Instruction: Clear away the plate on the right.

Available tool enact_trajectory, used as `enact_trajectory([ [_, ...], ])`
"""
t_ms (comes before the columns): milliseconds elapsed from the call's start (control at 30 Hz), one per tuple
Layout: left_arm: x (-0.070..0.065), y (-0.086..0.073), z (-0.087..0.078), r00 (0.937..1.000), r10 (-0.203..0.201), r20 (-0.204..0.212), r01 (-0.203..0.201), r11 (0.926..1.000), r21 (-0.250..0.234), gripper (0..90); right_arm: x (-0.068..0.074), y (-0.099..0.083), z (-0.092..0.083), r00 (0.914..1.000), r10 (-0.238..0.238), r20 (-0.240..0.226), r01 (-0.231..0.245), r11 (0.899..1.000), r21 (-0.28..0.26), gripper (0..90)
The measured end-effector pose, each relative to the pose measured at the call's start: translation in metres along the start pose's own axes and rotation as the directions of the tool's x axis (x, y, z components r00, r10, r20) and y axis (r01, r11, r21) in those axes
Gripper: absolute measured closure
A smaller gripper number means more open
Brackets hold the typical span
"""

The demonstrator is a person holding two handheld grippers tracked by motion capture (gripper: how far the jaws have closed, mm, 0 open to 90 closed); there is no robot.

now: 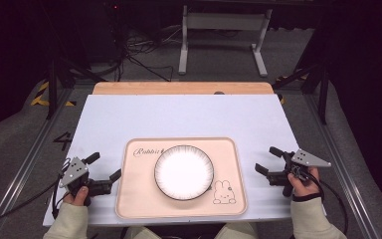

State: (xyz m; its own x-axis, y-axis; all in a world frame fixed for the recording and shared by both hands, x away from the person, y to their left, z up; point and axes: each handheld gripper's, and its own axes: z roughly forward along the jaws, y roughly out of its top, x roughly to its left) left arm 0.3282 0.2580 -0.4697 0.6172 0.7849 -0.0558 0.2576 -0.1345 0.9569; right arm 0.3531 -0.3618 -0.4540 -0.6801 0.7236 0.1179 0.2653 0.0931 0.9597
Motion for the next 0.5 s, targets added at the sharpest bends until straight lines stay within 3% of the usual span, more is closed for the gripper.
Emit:
enact_trajectory([
  [267, 0.0002, -0.0002, -0.0008, 1.0000, 0.001, 0.008, -0.001, 1.0000, -0.004, 0.3, -0.0010, 0.0008, 0.0037, 0.9993, 0.028, 0.023, -0.029, 0.999, 0.038, 3.4],
  [500, 0.0002, -0.0003, -0.0009, 1.0000, 0.003, 0.009, -0.003, 1.0000, -0.005, 0.3, 0.0000, 0.0015, 0.0062, 0.9991, 0.017, 0.038, -0.019, 0.998, 0.062, 3.4],
])
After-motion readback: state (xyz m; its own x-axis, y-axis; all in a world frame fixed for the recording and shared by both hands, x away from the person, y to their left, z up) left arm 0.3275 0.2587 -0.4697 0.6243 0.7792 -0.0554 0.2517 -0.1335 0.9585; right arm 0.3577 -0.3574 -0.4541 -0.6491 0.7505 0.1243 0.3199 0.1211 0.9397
